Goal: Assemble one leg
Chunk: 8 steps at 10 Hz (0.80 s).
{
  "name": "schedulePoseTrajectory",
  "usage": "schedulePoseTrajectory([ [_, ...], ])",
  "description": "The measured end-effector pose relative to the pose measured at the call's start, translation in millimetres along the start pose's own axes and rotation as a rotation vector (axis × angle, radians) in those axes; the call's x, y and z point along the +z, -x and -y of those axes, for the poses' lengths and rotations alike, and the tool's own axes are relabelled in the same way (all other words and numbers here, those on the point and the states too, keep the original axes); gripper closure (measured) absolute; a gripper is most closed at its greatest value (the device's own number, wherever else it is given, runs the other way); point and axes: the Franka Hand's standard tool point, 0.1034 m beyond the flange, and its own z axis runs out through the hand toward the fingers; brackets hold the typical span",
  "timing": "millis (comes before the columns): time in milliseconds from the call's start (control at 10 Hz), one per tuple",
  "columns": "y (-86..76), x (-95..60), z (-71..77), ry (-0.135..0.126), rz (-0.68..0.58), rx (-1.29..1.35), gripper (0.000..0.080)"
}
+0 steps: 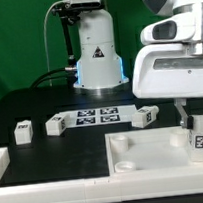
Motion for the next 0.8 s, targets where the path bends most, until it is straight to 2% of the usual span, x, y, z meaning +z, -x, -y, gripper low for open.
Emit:
schedulePoseTrajectory([
  [300, -1.1, 2.5, -9.7, 0.052, 0.002, 0.481, 0.0506],
  [500, -1.7, 3.3, -15.3, 0.067, -0.011, 0.684, 0.0506],
  [700, 0.0, 3.0, -15.7, 0.07, -0.016, 0.758, 0.0506],
  [800, -0.1, 3.2, -15.7, 0.07, -0.016, 0.734, 0.0405],
])
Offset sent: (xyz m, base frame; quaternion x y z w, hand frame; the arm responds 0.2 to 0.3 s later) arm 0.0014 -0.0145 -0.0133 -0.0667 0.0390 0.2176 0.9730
